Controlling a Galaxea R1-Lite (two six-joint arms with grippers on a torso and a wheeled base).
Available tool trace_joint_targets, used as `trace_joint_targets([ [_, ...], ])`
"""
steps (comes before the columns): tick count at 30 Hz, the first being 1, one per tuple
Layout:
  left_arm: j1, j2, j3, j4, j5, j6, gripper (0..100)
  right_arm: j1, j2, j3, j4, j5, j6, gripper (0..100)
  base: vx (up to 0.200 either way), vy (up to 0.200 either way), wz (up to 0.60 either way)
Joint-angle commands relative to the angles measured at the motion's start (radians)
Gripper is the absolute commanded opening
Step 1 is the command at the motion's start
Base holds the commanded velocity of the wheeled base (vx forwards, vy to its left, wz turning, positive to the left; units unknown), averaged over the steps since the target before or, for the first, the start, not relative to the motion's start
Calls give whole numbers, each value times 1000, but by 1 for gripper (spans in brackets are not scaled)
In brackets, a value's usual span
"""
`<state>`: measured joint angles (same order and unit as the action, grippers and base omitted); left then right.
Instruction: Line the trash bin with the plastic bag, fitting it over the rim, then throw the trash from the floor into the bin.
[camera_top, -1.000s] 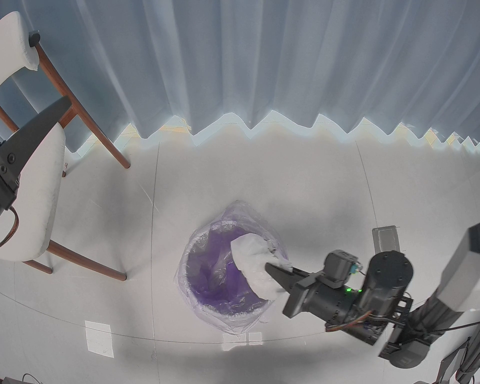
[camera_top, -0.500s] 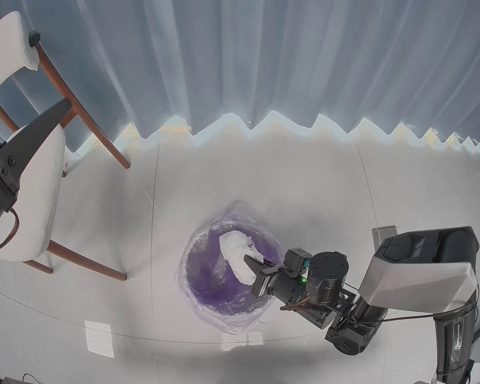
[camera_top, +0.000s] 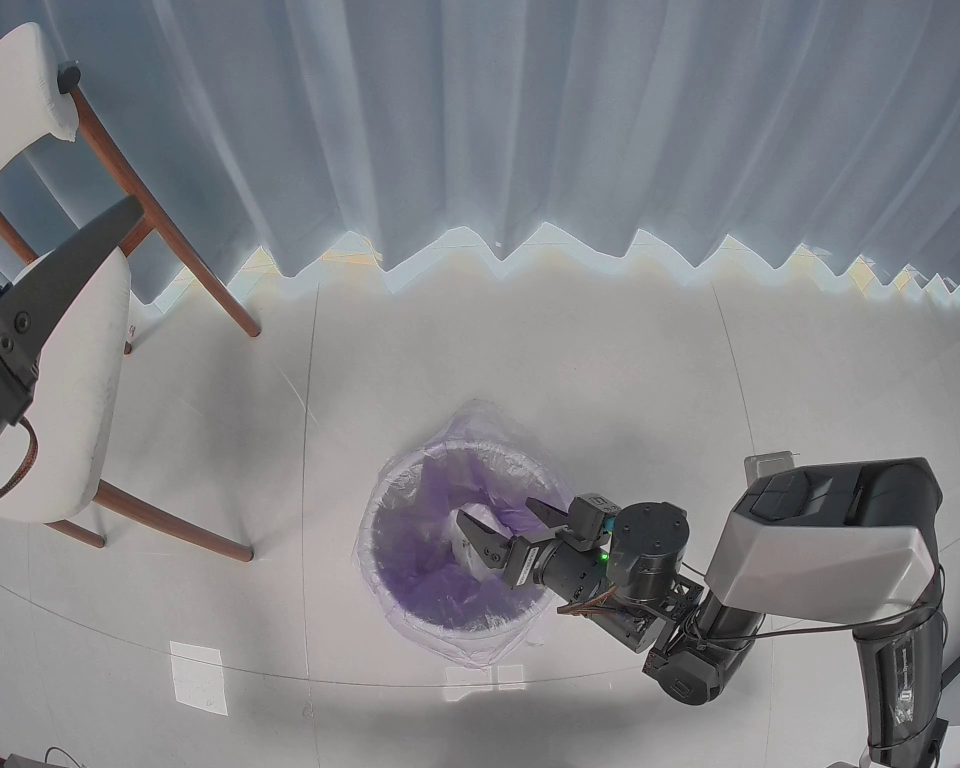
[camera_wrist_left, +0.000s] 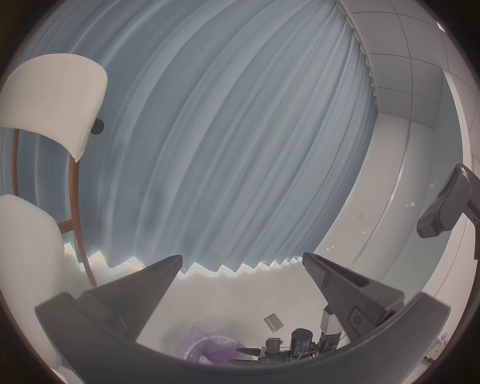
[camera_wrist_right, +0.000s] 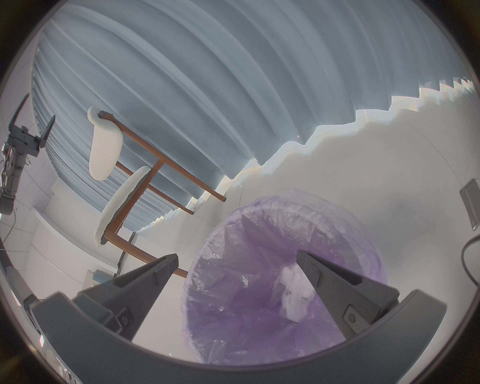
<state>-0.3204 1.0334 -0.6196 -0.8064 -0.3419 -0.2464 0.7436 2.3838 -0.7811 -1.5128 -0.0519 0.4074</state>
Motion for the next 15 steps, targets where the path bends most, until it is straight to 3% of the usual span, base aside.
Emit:
trace_joint_targets([
  [1, 0, 2, 0, 0, 0, 1, 100, -1, -21, 9, 0, 0, 1, 100, 0, 0, 0],
  [9, 3, 0, 0, 0, 0, 1, 100, -46, -287, 103, 45, -13, -7, 100, 0, 0, 0],
  [15, 12, 0, 0, 0, 0, 2, 100, -101, -617, 284, 155, -143, -16, 100, 0, 0, 0],
])
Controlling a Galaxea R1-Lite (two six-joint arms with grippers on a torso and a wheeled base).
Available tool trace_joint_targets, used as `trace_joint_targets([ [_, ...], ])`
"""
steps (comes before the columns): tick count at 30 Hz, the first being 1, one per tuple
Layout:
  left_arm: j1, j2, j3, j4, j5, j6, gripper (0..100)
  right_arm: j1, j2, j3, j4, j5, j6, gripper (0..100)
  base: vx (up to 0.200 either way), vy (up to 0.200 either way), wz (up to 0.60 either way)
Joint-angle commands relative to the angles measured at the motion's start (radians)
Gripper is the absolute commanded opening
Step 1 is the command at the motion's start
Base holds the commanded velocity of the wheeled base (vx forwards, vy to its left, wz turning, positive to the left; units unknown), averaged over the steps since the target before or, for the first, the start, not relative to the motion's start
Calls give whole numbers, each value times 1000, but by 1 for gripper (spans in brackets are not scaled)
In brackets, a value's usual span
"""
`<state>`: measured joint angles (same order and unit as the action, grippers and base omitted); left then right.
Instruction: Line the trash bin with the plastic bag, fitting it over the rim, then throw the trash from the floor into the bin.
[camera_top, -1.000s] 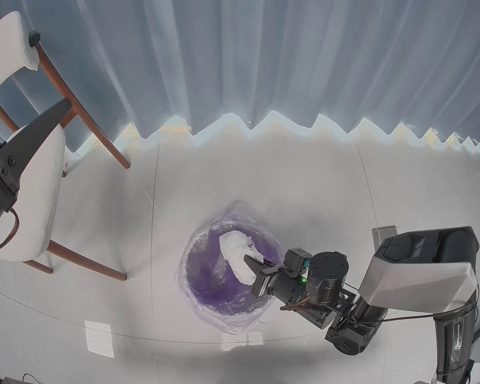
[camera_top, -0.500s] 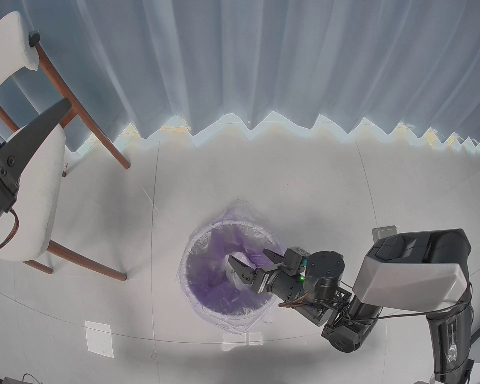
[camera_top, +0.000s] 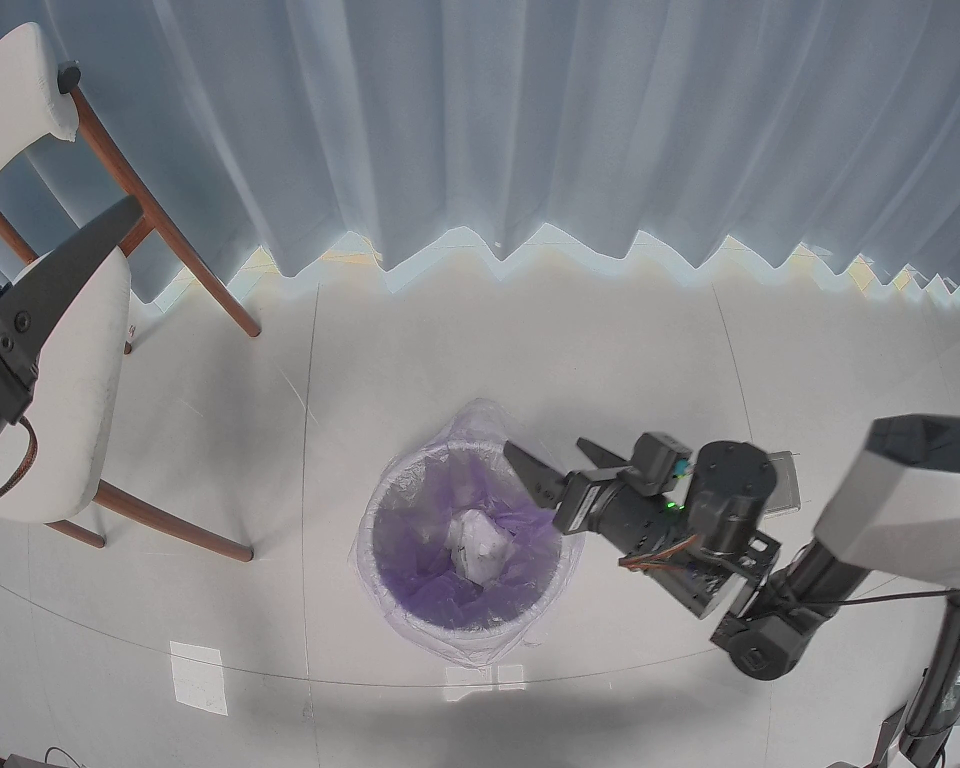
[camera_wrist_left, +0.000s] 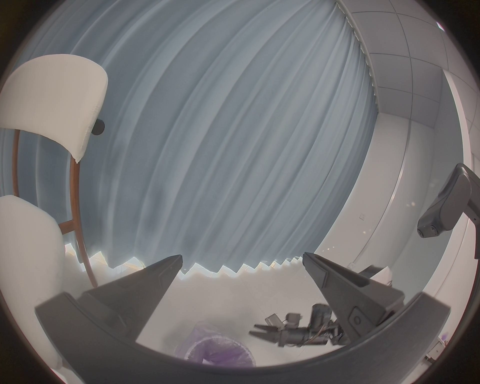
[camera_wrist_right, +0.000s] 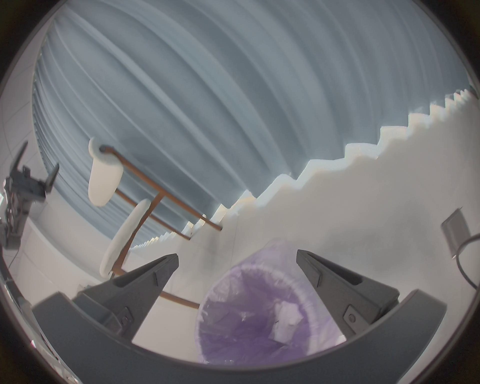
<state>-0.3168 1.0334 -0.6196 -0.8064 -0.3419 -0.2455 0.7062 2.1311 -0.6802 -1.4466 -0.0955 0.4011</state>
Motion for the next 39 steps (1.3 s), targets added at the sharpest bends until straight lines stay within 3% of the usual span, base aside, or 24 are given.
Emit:
trace_joint_targets([
  [1, 8, 0, 1, 0, 0, 2, 100, -74, -405, 214, 94, -112, -16, 100, 0, 0, 0],
  [5, 15, -1, 34, 1, 8, 25, 100, -186, -646, 406, 97, -127, -91, 100, 0, 0, 0],
  [9, 82, -6, 50, 0, 47, 58, 100, -367, -861, 452, 126, -127, -145, 100, 0, 0, 0],
  [13, 140, -42, 78, 1, 73, 58, 100, -528, -1105, 462, 325, -112, -160, 100, 0, 0, 0],
  [16, 148, -98, 159, -2, 130, 58, 100, -557, -1297, 469, 532, -93, -166, 100, 0, 0, 0],
  [17, 148, -102, 164, -2, 133, 58, 100, -559, -1306, 470, 543, -93, -168, 100, 0, 0, 0],
  [19, 147, -207, 254, 0, 187, 60, 100, -564, -1493, 511, 755, -78, -205, 100, 0, 0, 0],
  [20, 147, -207, 254, 0, 187, 60, 100, -564, -1493, 511, 755, -78, -205, 100, 0, 0, 0],
  [22, 154, -345, 382, 1, 212, 60, 100, -573, -1671, 590, 933, -55, -261, 100, 0, 0, 0],
  [27, 208, -567, 561, 79, 242, 60, 100, -619, -1887, 662, 1120, -29, -343, 100, 0, 0, 0],
  [30, 298, -903, 620, 432, 225, 57, 100, -682, -2099, 674, 1365, 56, -396, 100, 0, 0, 0],
  [32, 306, -957, 620, 495, 224, 58, 100, -694, -2131, 674, 1396, 68, -398, 100, 0, 0, 0],
  [33, 315, -1033, 620, 694, 225, 74, 100, -709, -2131, 665, 1425, 91, -392, 100, 0, 0, 0],
  [34, 315, -1033, 620, 754, 235, 81, 100, -708, -2131, 668, 1413, 91, -390, 100, 0, 0, 0],
  [39, 315, -1027, 620, 739, 258, 115, 100, -708, -2131, 671, 1402, 79, -358, 100, 0, 0, 0],
])
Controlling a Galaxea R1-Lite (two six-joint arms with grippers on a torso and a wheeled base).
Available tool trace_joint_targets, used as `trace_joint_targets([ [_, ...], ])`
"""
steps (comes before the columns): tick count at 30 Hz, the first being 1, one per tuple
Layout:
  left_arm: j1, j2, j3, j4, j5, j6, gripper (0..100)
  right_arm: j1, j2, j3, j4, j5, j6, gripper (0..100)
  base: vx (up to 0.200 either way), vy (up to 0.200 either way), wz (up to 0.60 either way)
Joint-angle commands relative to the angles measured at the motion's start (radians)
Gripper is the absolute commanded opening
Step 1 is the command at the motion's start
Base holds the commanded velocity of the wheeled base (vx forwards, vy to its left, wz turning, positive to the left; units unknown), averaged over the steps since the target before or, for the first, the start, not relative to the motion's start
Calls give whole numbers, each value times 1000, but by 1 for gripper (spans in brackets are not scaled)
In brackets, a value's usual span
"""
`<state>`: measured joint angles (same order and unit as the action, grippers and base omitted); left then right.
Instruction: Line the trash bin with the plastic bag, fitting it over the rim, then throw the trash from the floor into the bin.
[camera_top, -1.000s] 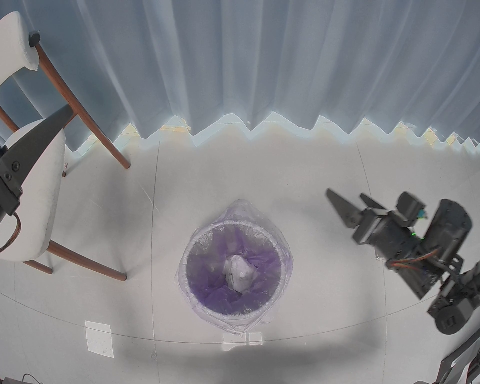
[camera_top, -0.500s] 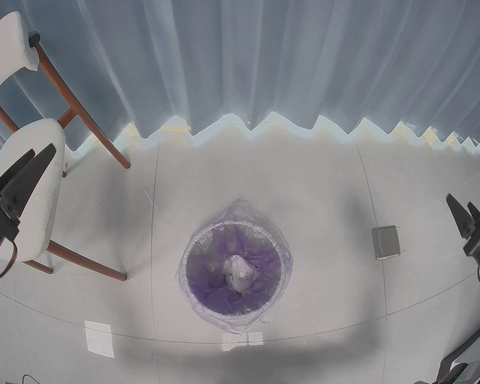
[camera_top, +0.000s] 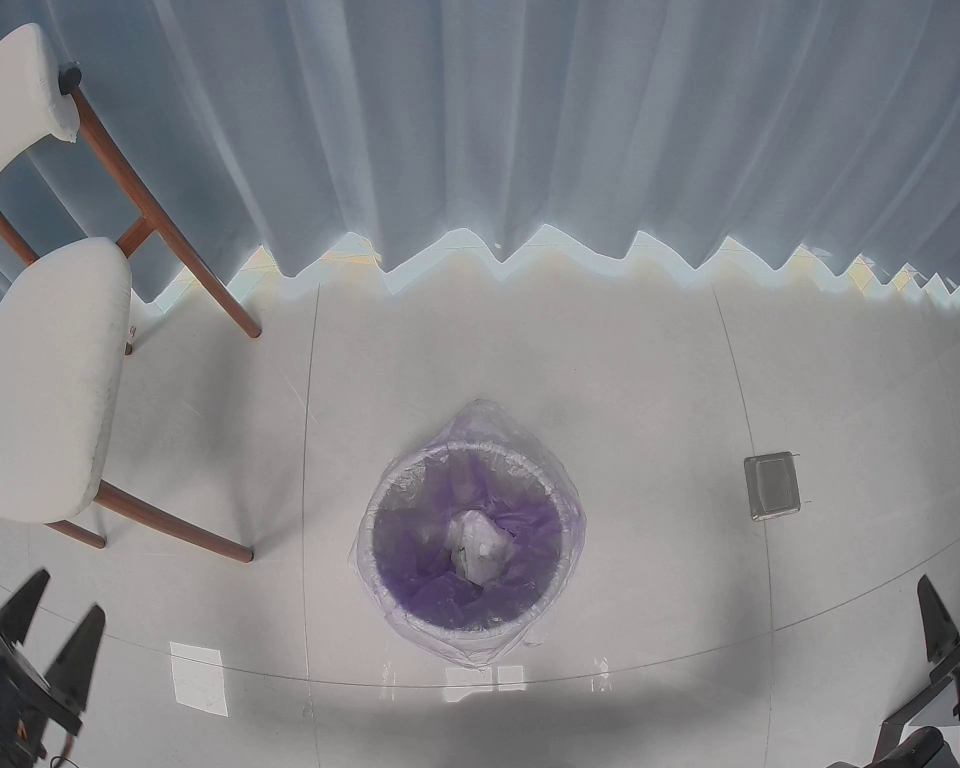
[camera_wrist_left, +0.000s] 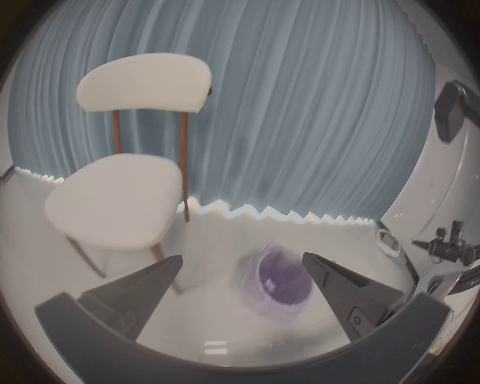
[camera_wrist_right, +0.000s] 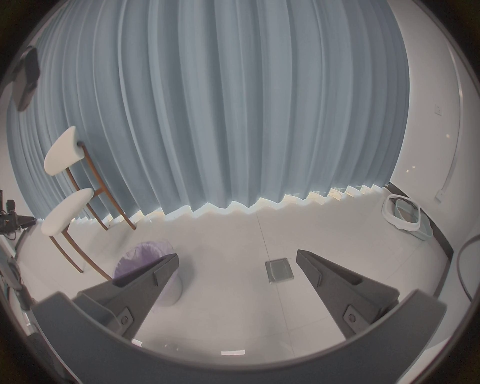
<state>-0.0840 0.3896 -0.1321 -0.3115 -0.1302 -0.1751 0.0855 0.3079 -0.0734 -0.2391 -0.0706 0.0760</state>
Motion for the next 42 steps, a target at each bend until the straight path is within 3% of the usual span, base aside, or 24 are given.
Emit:
trace_joint_targets([
  [1, 83, -383, 132, 244, 52, 62, 100, -87, -308, 64, 195, 46, -30, 100, 0, 0, 0],
  [5, 83, -383, 132, 259, 222, 195, 100, -87, -308, 67, 196, -124, -19, 100, 0, 0, 0],
  [6, 83, -383, 132, 259, 222, 195, 100, -87, -308, 67, 196, -124, -19, 100, 0, 0, 0],
  [7, 83, -385, 132, 261, 284, 217, 100, -87, -308, 67, 196, -136, -7, 100, 0, 0, 0],
  [9, 84, -385, 132, 261, 297, 218, 100, -87, -308, 67, 196, -135, -4, 100, 0, 0, 0],
  [13, 83, -383, 132, 264, 351, 152, 100, -87, -308, 61, 218, -93, -62, 100, 0, 0, 0],
  [15, 83, -385, 132, 264, 353, 147, 100, -87, -308, 64, 215, 23, -77, 100, 0, 0, 0],
  [17, 83, -385, 132, 264, 327, 157, 100, -87, -306, 70, 236, 89, -87, 100, 0, 0, 0],
  [18, 83, -383, 132, 264, 277, 166, 100, -87, -306, 69, 248, 103, -79, 100, 0, 0, 0],
  [19, 83, -383, 132, 264, 277, 166, 100, -87, -306, 69, 248, 103, -79, 100, 0, 0, 0],
  [20, 83, -383, 132, 264, 144, 183, 100, -87, -308, 70, 244, 75, -67, 100, 0, 0, 0],
  [21, 81, -383, 132, 285, 106, 194, 100, -87, -308, 72, 242, 69, -61, 100, 0, 0, 0],
  [42, 79, -383, 132, 313, 123, 186, 100, -87, -308, 72, 241, 71, -70, 100, 0, 0, 0],
])
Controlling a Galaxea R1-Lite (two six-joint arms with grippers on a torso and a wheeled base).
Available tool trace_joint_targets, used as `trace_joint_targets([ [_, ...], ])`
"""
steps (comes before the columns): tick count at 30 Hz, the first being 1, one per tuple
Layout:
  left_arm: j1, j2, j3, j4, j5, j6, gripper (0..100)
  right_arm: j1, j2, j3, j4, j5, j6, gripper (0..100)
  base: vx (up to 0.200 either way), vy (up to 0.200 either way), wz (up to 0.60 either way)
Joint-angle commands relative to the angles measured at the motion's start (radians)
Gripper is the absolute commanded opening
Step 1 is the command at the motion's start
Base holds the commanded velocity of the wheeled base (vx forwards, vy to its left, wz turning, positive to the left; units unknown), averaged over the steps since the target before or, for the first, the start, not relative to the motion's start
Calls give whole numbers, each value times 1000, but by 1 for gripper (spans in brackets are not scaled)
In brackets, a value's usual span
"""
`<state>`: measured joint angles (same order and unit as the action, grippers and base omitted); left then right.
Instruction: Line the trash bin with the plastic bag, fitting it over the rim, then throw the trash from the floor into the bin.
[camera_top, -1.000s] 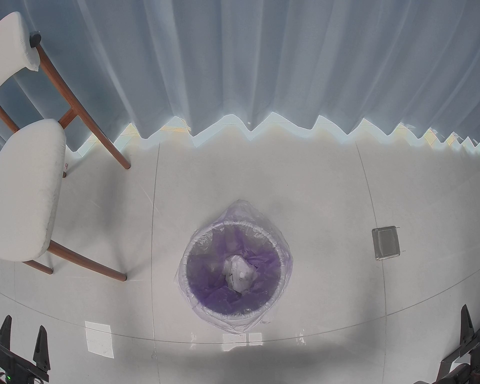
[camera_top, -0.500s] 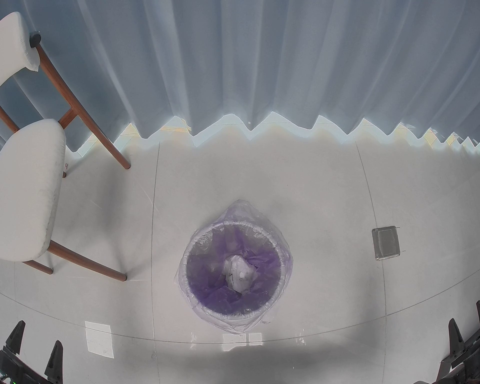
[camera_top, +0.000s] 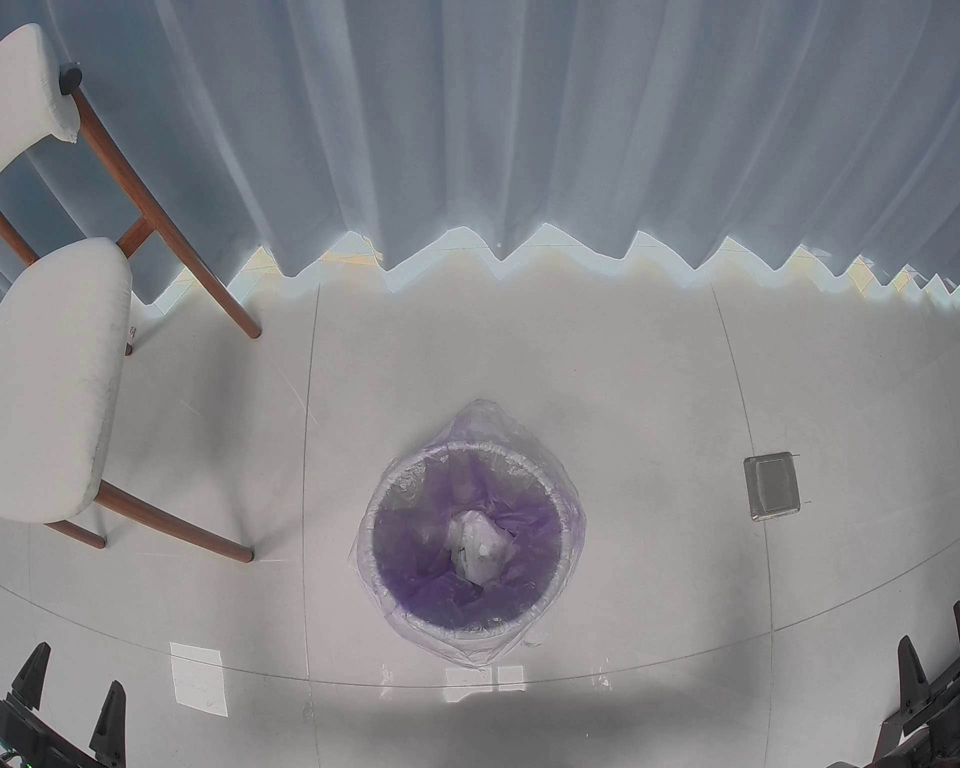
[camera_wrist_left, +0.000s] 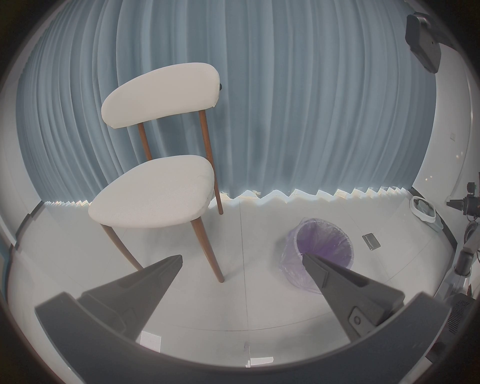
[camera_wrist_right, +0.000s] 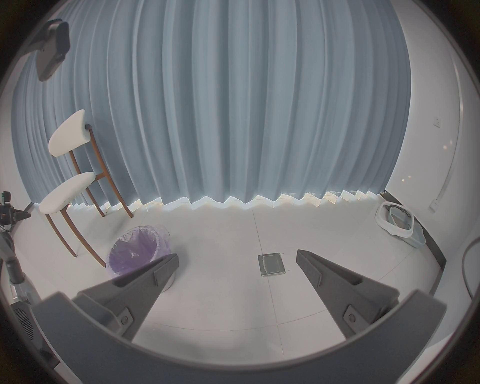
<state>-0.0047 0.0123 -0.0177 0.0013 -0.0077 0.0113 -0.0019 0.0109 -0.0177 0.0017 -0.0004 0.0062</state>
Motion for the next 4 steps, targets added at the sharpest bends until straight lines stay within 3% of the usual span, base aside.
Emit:
trace_joint_targets([
  [1, 0, -6, 18, 0, 0, -1, 100, 0, -11, 16, 0, 0, 0, 100, 0, 0, 0],
  [4, 0, -6, 18, 0, 0, -1, 100, 0, -11, 16, 0, 0, 5, 100, 0, 0, 0],
])
